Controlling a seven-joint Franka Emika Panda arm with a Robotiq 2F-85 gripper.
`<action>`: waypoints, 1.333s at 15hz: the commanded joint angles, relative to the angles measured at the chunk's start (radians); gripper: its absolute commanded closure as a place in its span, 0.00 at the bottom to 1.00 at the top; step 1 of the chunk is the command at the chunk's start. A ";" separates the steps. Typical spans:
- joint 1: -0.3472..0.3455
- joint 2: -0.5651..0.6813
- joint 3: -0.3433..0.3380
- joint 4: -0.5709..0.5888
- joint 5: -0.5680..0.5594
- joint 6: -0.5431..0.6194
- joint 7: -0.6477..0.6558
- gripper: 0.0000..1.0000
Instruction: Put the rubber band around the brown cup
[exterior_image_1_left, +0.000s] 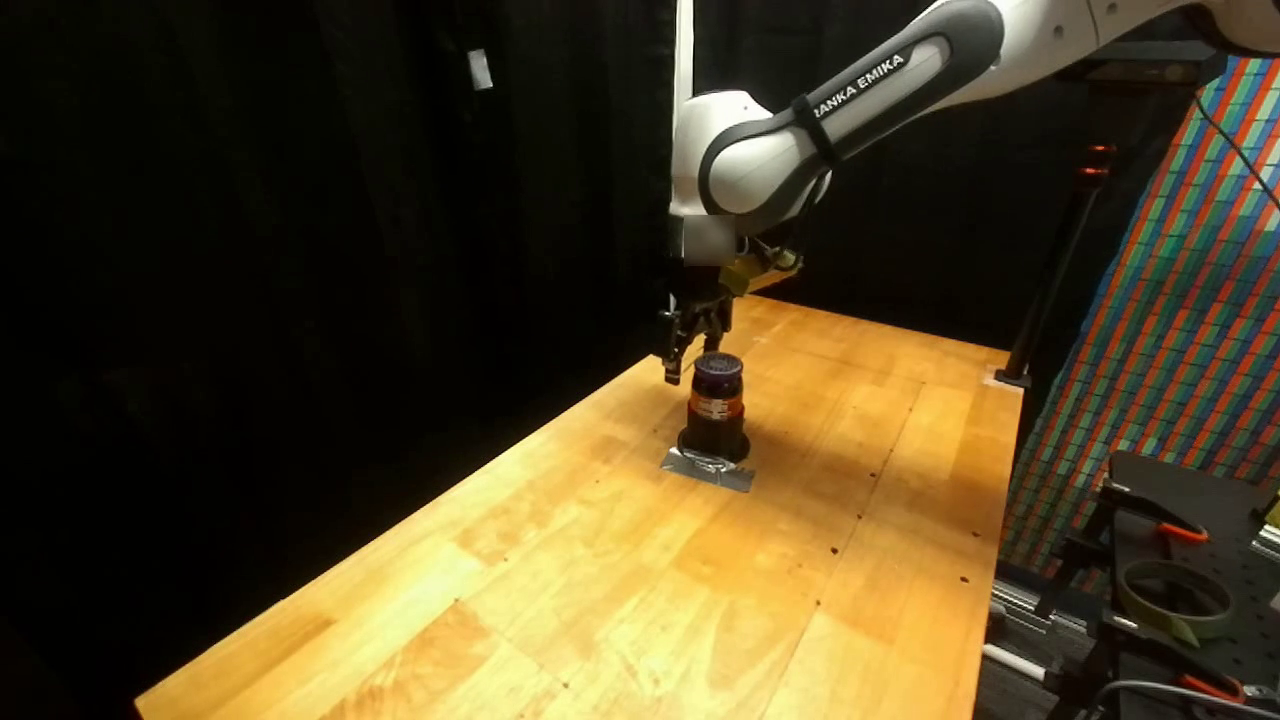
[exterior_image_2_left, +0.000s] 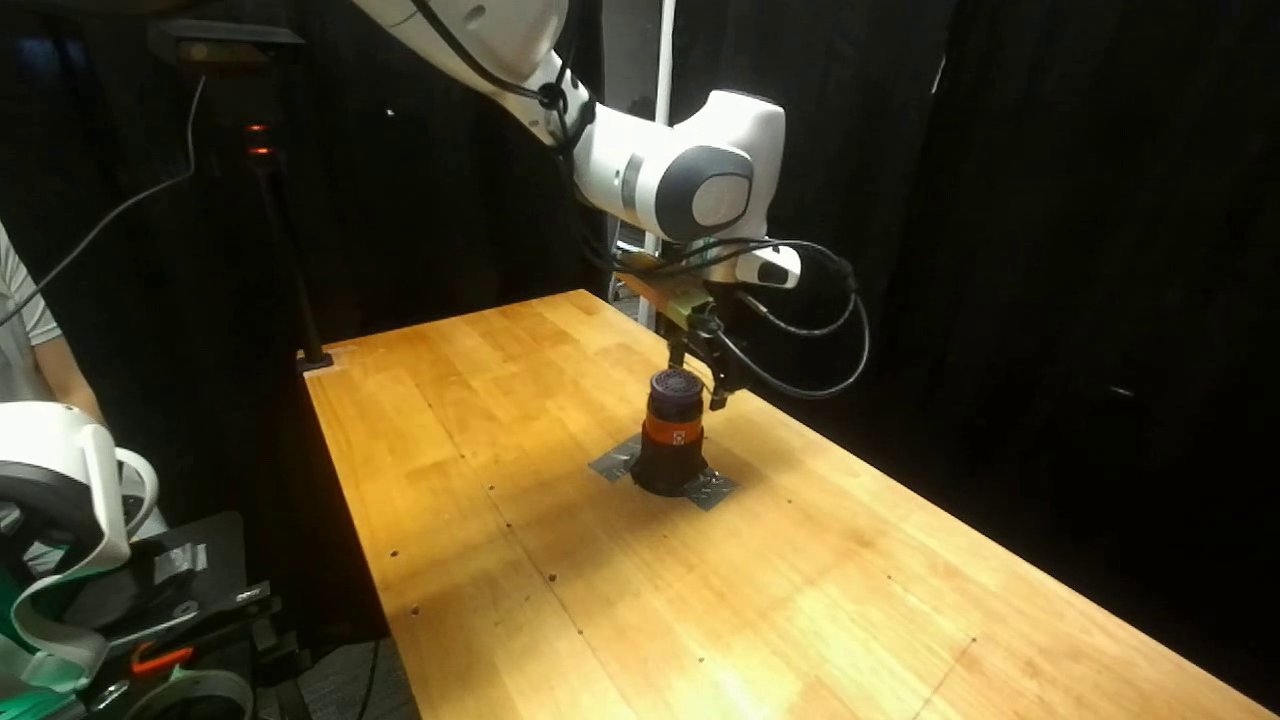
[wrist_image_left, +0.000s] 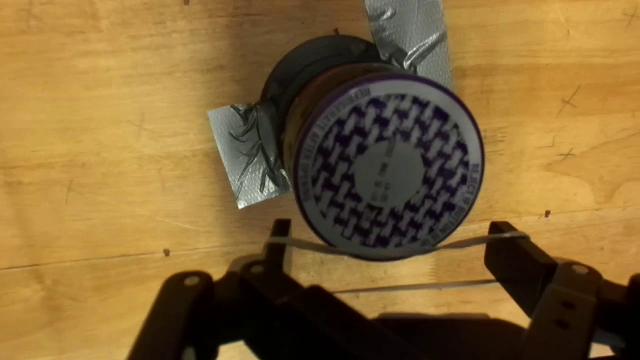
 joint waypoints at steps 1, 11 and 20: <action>0.004 0.069 -0.005 0.146 0.028 -0.135 -0.013 0.00; 0.000 0.149 -0.008 0.296 0.054 -0.378 0.006 0.00; -0.010 0.084 -0.004 0.199 0.076 -0.391 -0.003 0.00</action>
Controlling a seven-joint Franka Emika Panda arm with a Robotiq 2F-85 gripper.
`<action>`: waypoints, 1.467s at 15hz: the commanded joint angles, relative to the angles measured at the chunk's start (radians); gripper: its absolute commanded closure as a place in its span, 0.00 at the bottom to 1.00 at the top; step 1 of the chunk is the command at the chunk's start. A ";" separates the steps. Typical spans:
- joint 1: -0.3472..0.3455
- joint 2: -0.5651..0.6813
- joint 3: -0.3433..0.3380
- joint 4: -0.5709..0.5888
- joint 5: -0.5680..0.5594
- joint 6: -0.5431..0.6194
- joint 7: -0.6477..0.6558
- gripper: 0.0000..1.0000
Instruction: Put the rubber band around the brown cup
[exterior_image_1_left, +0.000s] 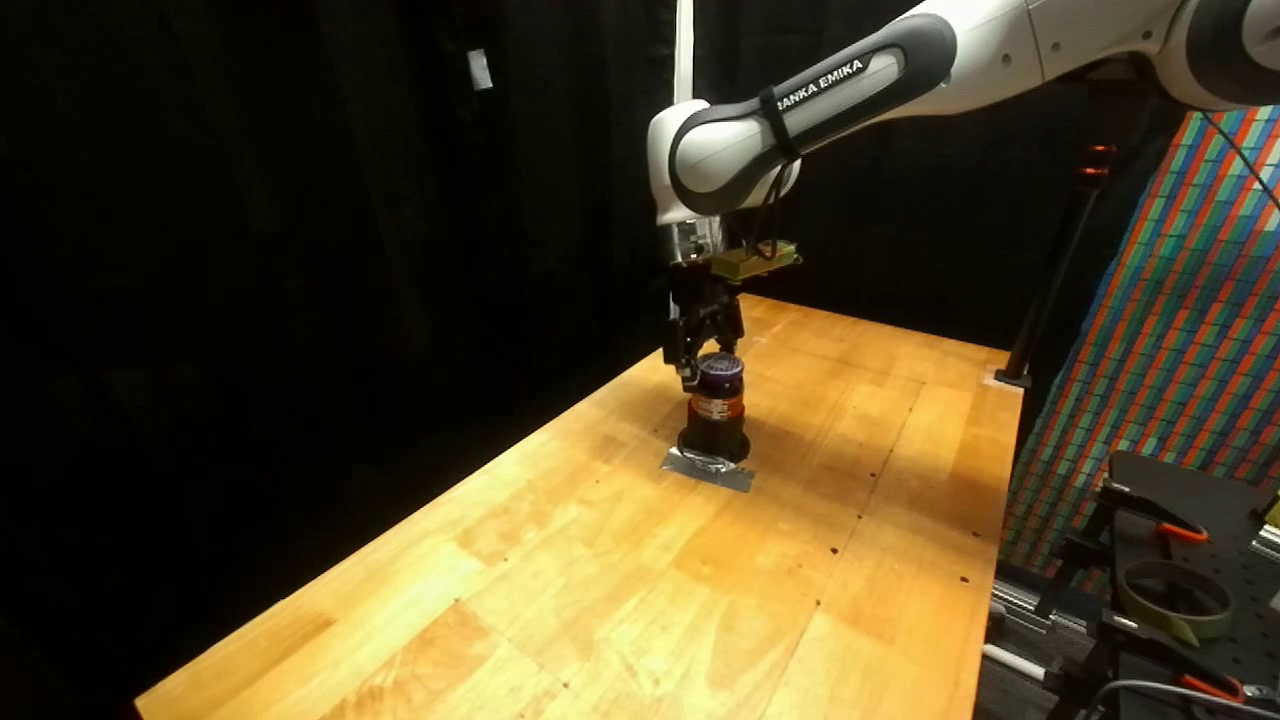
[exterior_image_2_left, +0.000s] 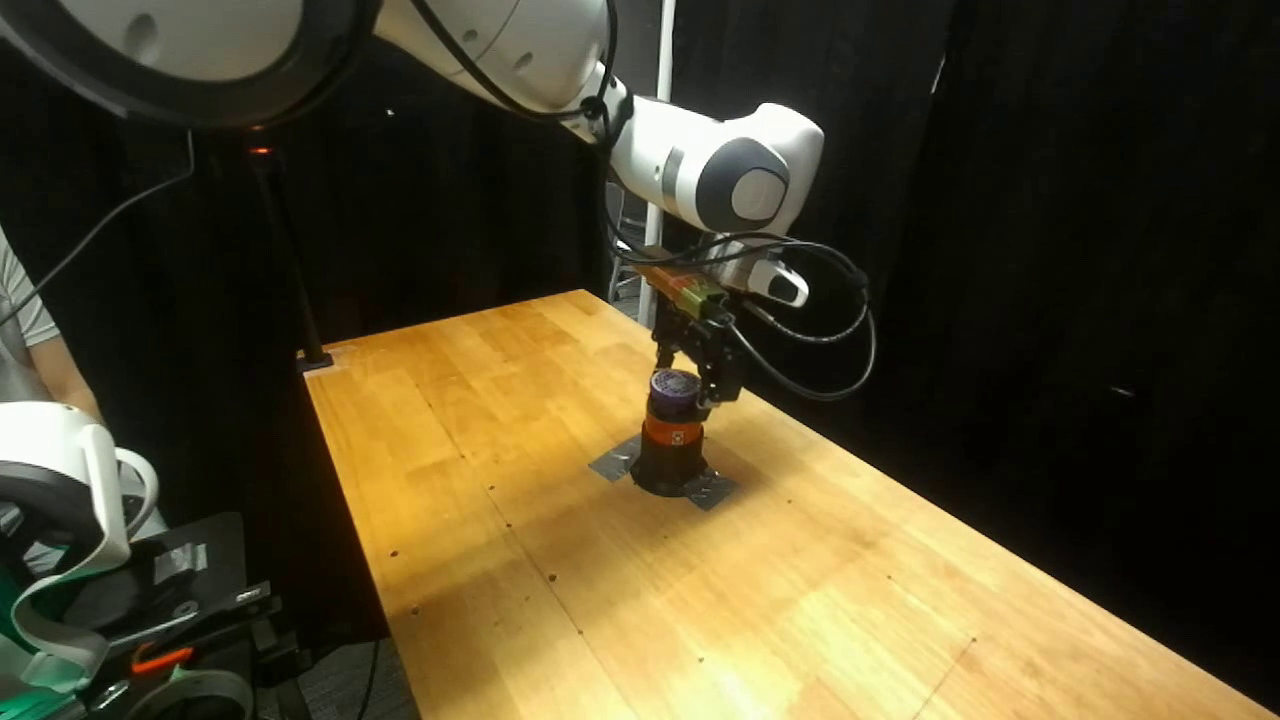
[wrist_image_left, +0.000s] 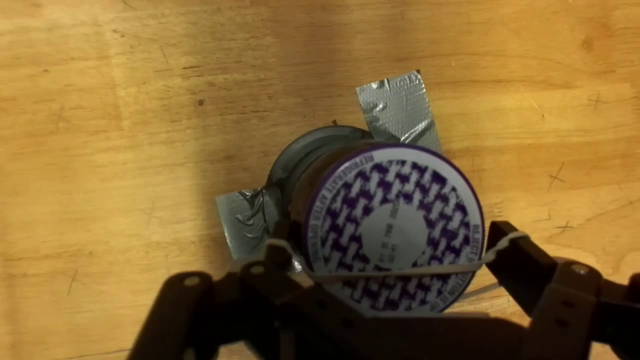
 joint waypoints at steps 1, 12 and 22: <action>-0.003 -0.057 0.001 -0.069 0.033 -0.015 -0.005 0.00; -0.010 -0.185 0.003 -0.309 0.053 0.047 -0.017 0.00; -0.013 -0.332 -0.004 -0.613 0.058 0.332 -0.015 0.71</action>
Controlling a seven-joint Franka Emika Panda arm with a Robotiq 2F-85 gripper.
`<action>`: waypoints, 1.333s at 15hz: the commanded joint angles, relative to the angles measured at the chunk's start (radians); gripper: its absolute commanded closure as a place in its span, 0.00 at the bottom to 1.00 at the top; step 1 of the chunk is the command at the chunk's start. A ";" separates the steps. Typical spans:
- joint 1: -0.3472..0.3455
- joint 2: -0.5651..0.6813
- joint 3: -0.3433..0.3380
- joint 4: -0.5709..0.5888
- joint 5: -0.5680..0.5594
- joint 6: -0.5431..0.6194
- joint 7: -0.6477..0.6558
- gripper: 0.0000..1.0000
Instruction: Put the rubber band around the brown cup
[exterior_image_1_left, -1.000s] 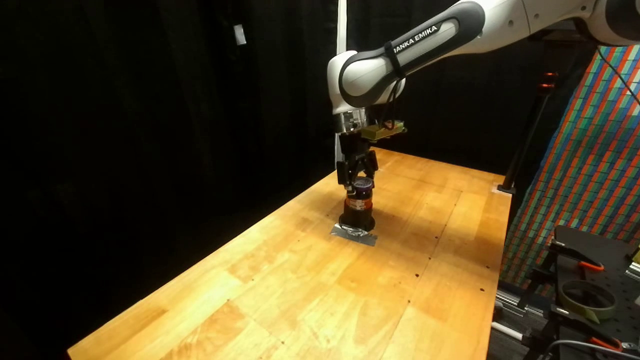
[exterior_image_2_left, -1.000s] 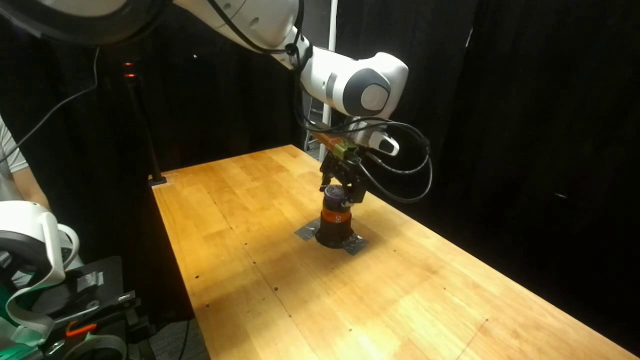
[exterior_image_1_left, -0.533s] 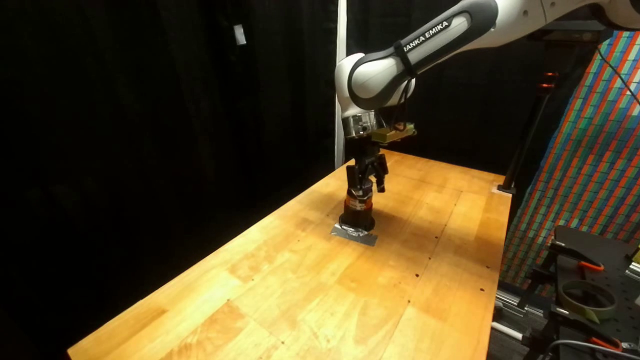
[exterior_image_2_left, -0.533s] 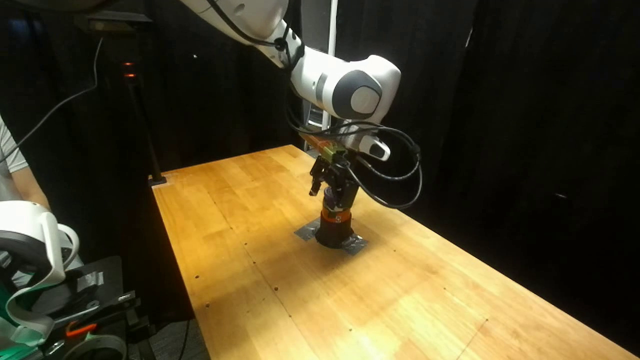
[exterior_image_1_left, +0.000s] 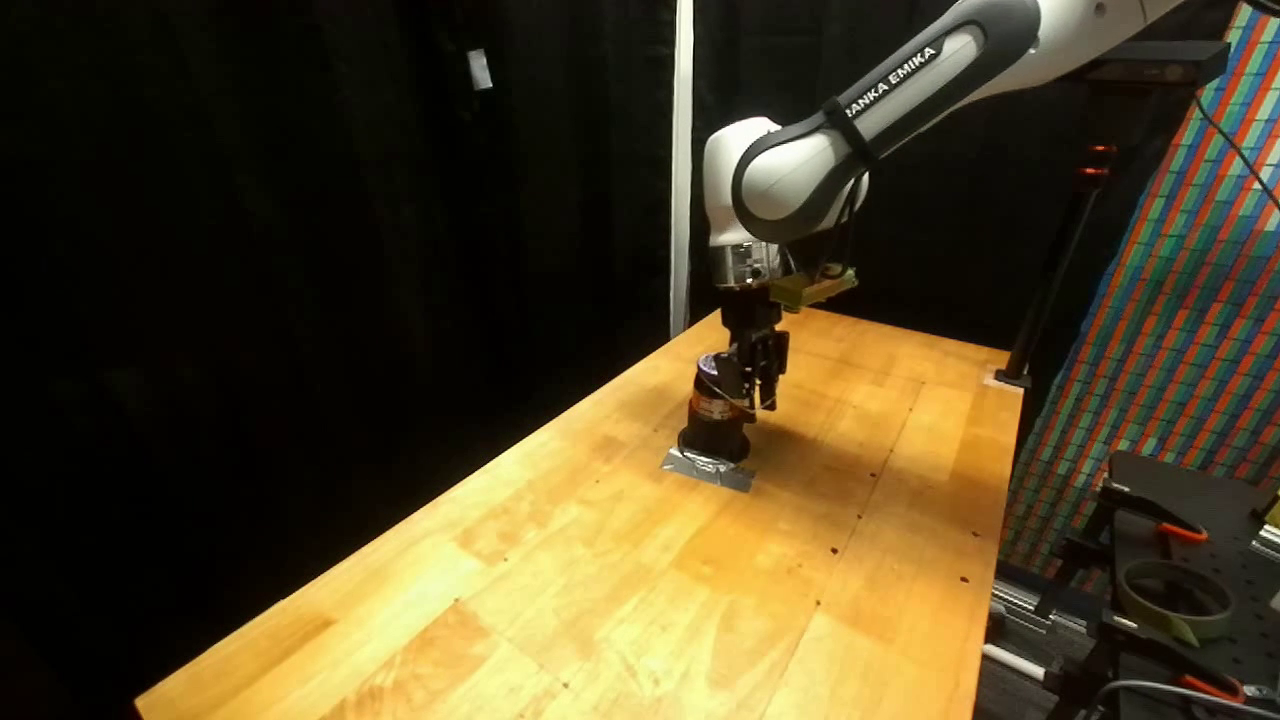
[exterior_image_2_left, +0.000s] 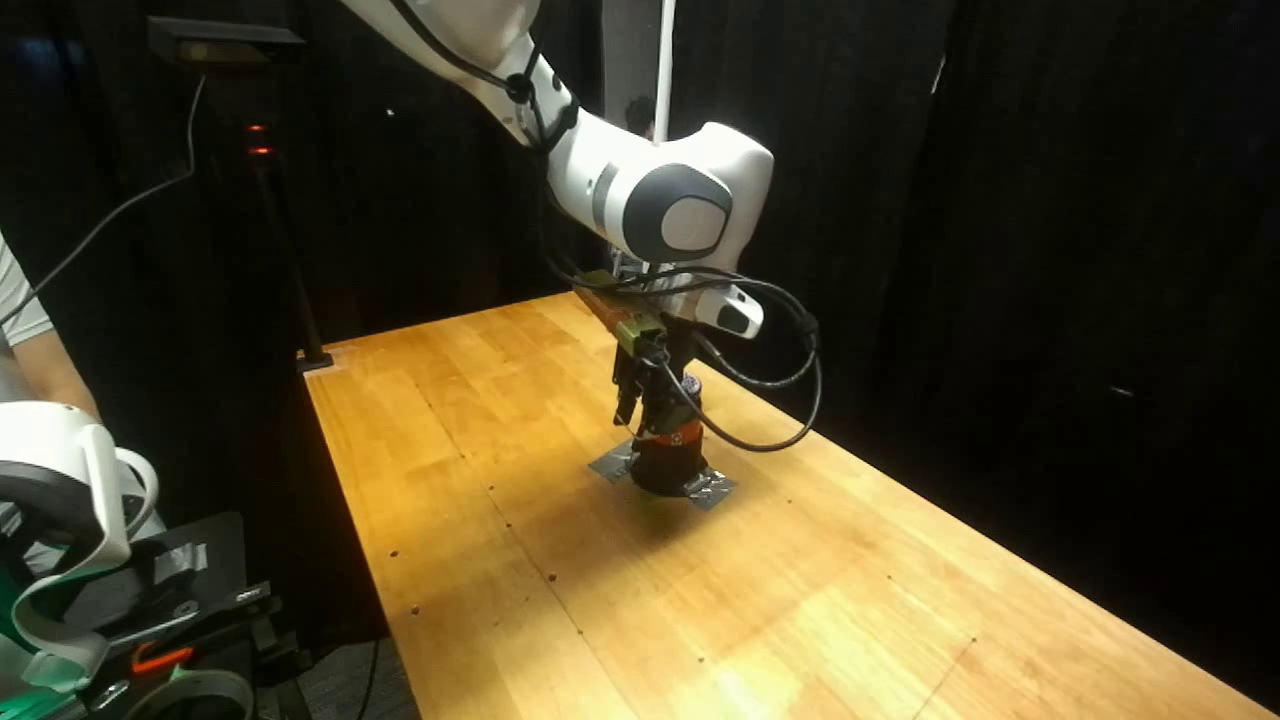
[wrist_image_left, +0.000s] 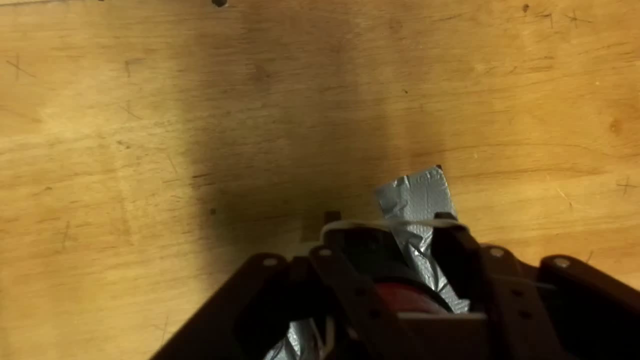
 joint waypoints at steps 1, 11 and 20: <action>-0.006 -0.119 -0.004 -0.188 0.029 0.124 -0.009 0.80; -0.020 -0.263 0.007 -0.516 0.113 0.672 0.006 0.87; -0.039 -0.276 0.060 -0.711 0.159 1.197 0.022 0.88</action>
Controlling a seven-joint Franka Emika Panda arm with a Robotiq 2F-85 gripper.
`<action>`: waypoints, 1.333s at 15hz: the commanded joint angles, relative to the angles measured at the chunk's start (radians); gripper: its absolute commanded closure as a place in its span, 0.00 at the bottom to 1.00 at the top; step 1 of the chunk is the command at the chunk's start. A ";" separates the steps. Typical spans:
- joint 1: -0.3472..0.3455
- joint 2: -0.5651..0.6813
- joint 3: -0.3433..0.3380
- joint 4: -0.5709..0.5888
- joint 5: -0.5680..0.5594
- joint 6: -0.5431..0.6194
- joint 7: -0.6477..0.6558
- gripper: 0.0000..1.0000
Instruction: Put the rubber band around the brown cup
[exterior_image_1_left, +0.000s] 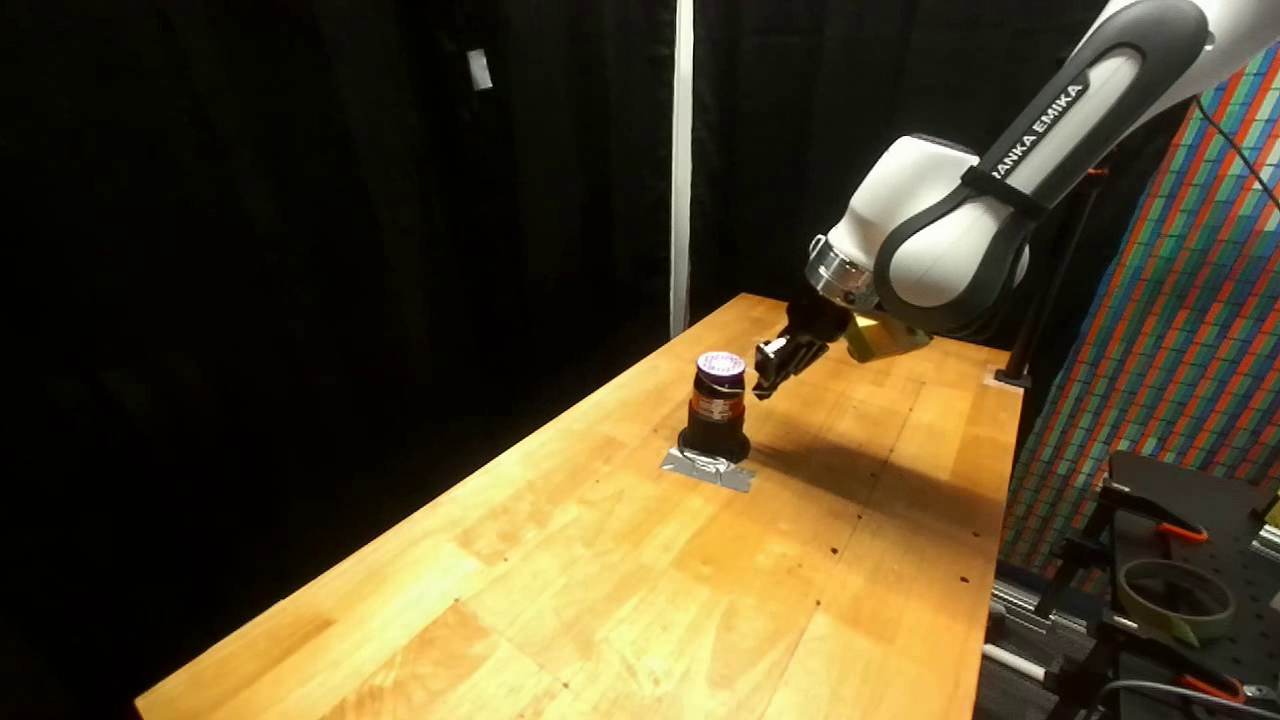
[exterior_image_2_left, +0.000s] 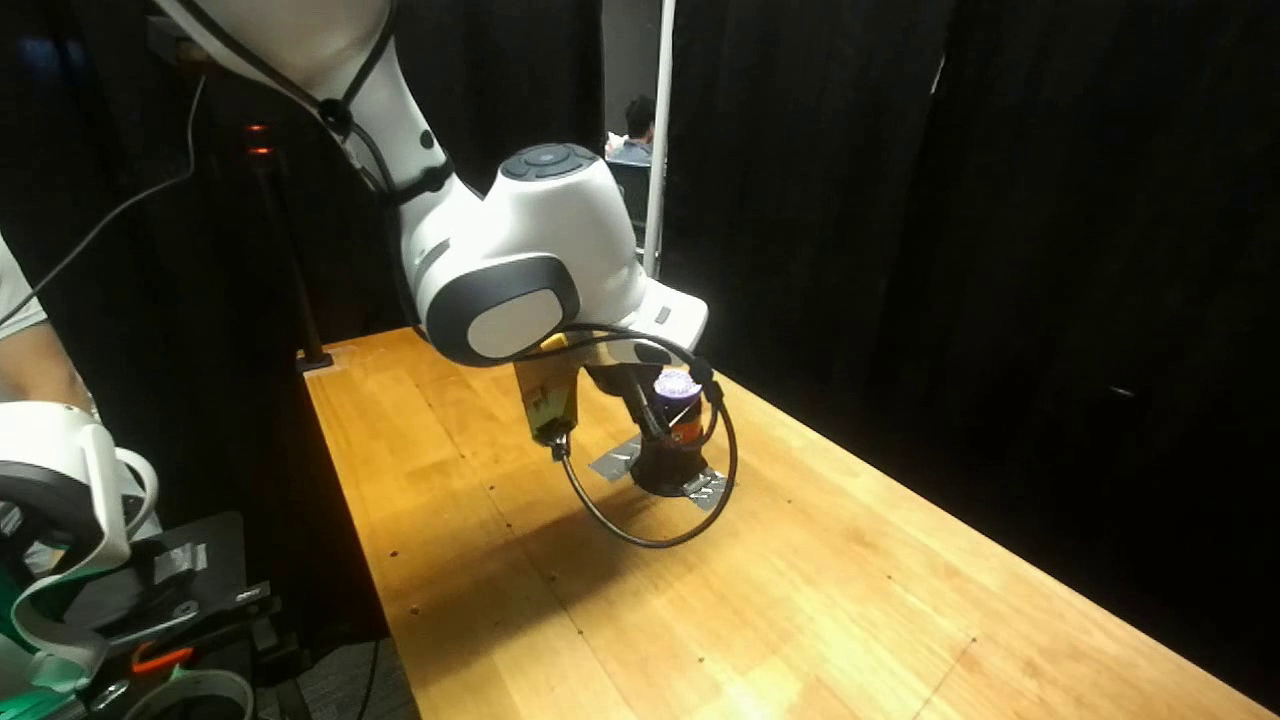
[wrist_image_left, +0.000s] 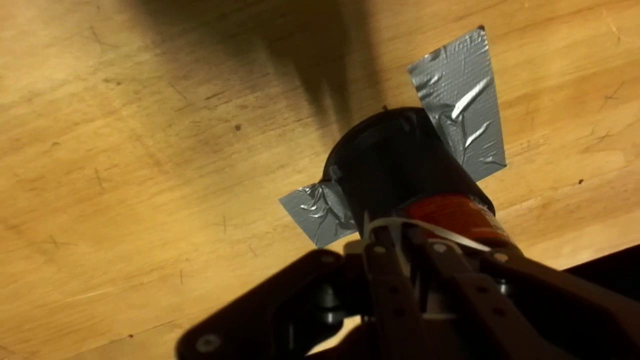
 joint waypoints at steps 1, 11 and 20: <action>-0.033 -0.023 0.050 -0.091 0.025 0.206 0.004 0.88; -0.215 0.038 0.216 -0.205 -0.167 0.654 0.153 0.88; -0.231 0.087 0.156 -0.231 -0.417 0.795 0.325 0.82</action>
